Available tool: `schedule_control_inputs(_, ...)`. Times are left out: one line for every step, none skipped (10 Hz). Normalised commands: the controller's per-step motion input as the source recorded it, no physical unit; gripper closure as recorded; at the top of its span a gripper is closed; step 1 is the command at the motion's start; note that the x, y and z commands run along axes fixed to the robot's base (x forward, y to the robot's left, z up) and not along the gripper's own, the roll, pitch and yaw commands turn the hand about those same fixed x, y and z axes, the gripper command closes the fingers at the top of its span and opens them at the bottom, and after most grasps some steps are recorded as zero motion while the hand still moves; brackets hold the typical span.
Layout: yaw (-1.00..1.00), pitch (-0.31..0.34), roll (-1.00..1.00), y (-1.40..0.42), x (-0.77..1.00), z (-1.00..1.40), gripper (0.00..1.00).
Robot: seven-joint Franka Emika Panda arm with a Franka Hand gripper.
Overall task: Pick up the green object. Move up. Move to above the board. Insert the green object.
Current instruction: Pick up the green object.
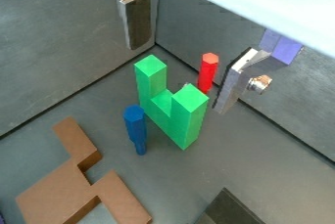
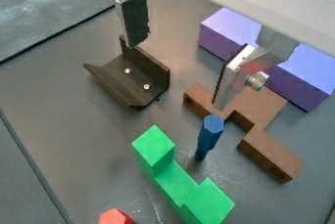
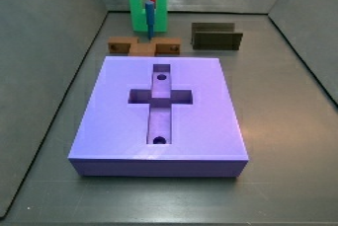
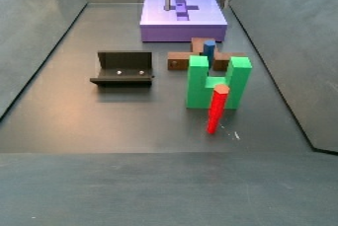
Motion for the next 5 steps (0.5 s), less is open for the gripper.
schedule_control_inputs(0.00,0.000,0.01,0.00,0.00,0.00,0.00)
schedule_control_inputs(0.00,0.000,0.00,-0.03,0.00,0.00,0.00)
schedule_control_inputs(0.00,0.000,-0.01,0.00,-0.01,0.00,0.00)
schedule_control_inputs(0.00,-0.003,-0.11,0.00,-0.02,-0.13,0.00)
schedule_control_inputs(0.00,0.000,-0.14,0.00,0.00,-0.13,0.00)
